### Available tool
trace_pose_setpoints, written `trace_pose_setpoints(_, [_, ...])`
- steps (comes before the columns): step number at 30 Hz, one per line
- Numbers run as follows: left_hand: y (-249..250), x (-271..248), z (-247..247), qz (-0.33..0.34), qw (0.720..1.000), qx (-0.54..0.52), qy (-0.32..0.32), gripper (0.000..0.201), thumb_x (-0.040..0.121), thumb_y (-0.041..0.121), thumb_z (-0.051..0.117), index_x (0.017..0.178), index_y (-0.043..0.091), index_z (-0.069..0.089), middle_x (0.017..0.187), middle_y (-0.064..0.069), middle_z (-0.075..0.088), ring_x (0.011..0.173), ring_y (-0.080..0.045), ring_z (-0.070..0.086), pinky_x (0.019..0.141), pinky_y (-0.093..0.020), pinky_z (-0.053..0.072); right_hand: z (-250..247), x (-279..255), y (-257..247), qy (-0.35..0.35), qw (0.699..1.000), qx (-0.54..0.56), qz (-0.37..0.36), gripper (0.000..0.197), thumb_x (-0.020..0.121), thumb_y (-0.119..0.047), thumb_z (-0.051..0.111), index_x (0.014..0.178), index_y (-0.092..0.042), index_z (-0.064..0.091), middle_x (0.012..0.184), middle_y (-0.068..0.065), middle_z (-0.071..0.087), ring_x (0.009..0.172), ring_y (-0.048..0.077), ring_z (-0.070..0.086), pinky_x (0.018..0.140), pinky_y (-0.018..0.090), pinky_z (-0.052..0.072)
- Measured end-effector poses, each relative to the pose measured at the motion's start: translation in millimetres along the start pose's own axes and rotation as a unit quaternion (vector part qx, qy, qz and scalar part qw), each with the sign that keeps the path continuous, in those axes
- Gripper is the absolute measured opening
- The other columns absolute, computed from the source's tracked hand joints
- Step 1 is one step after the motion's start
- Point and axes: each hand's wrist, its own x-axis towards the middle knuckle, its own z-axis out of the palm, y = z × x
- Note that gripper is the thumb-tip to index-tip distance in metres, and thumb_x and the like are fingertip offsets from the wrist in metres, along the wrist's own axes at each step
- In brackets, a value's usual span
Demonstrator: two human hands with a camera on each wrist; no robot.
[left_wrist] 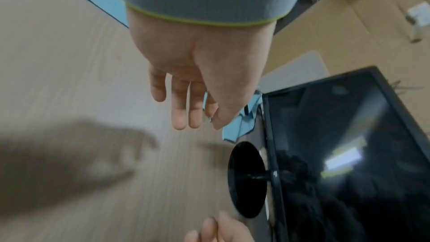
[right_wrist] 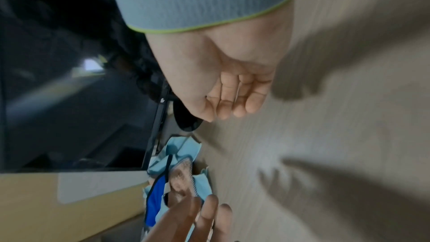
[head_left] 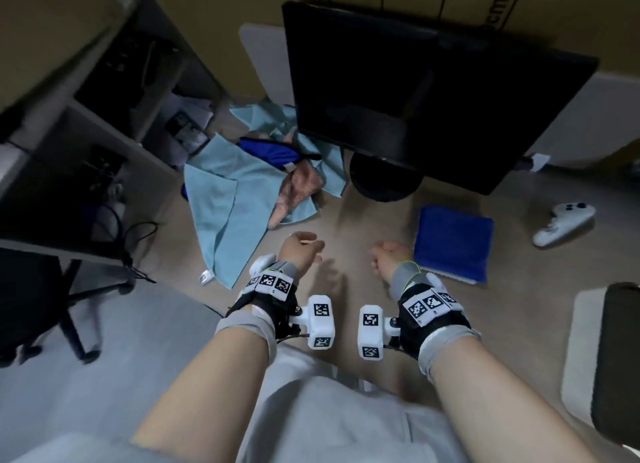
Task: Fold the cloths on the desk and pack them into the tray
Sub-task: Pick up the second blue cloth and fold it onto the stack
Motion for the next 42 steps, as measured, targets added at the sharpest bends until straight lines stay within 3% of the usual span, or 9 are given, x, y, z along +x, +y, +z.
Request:
trace_pose_setpoints(7, [16,34,-64,0.024,0.998,-0.058,0.013,0.026,0.087,0.011,0.062,0.113,0.008,0.058,0.094,-0.011,0.068,0.063,-0.017,0.065,0.038,-0.012,0.036,60,7,-60,0.005,0.998,0.038,-0.049,0.019,0.085,-0.008,0.058,0.07,-0.018,0.063,0.056,0.002,0.055,0.047,0.014,0.048,0.049,0.024,0.042])
trace_pose_setpoints(14, [24,132,-143,-0.005,0.997,-0.074,-0.002,0.032,0.088,0.012,0.06,0.119,0.01,0.056,0.093,-0.008,0.065,0.066,-0.019,0.065,0.053,-0.024,0.039,164,43,-136,-0.022,0.995,-0.012,-0.097,0.011,0.083,-0.014,0.064,0.089,-0.017,0.072,0.08,-0.002,0.064,0.076,0.017,0.057,0.064,0.017,0.045])
trace_pose_setpoints(19, [26,192,-190,-0.043,0.996,-0.067,-0.034,0.041,0.087,0.01,0.058,0.127,0.014,0.048,0.085,-0.008,0.063,0.061,-0.019,0.058,0.045,-0.017,0.039,230,85,-190,-0.005,0.994,-0.06,-0.093,0.057,0.078,-0.016,0.061,0.134,-0.028,0.052,0.107,0.003,0.063,0.096,0.02,0.059,0.081,0.026,0.048])
trace_pose_setpoints(21, [27,210,-206,-0.058,0.995,-0.059,-0.047,0.047,0.087,0.008,0.059,0.132,0.015,0.045,0.093,-0.014,0.062,0.059,-0.019,0.052,0.043,-0.018,0.038,246,99,-201,0.02,0.983,-0.147,-0.112,0.077,0.067,-0.03,0.061,0.139,-0.041,0.036,0.119,0.002,0.063,0.106,0.023,0.06,0.092,0.038,0.048])
trace_pose_setpoints(24, [23,232,-218,-0.062,0.994,-0.021,-0.085,0.072,0.075,0.022,0.065,0.141,0.014,0.037,0.126,-0.021,0.055,0.081,-0.03,0.061,0.065,-0.029,0.045,256,108,-209,0.01,0.965,-0.246,-0.09,0.074,0.077,-0.034,0.068,0.141,-0.033,0.03,0.123,0.0,0.057,0.109,0.022,0.057,0.09,0.03,0.044])
trace_pose_setpoints(26, [20,242,-219,-0.066,0.993,0.024,-0.098,0.085,0.07,0.032,0.067,0.145,0.012,0.031,0.14,-0.017,0.044,0.11,-0.037,0.058,0.085,-0.041,0.05,260,111,-207,-0.011,0.962,-0.268,-0.056,0.069,0.076,-0.035,0.071,0.138,-0.033,0.039,0.12,-0.002,0.06,0.101,0.022,0.058,0.085,0.03,0.043])
trace_pose_setpoints(30, [29,253,-207,-0.107,0.992,0.047,-0.042,0.089,0.076,0.044,0.075,0.144,0.007,0.031,0.141,-0.016,0.045,0.126,-0.035,0.049,0.105,-0.042,0.043,261,104,-188,-0.021,0.959,-0.281,-0.039,0.045,0.074,-0.04,0.075,0.114,-0.023,0.063,0.102,0.004,0.069,0.086,0.022,0.063,0.069,0.025,0.045])
trace_pose_setpoints(36, [53,238,-165,-0.16,0.979,0.1,0.07,0.087,0.074,0.044,0.077,0.136,0.003,0.031,0.138,-0.013,0.037,0.132,-0.034,0.035,0.109,-0.041,0.029,212,82,-176,0.065,0.982,-0.167,-0.062,0.047,0.063,-0.064,0.067,0.076,-0.019,0.063,0.08,0.004,0.069,0.079,0.027,0.065,0.069,0.036,0.05])
trace_pose_setpoints(42, [45,222,-164,-0.134,0.981,0.136,0.014,0.101,0.072,0.068,0.057,0.148,0.01,0.024,0.147,-0.018,0.038,0.133,-0.035,0.041,0.112,-0.047,0.03,175,43,-186,0.154,0.977,-0.032,-0.14,0.038,0.078,-0.036,0.072,0.061,-0.016,0.044,0.053,-0.002,0.044,0.053,0.019,0.042,0.054,0.032,0.035])
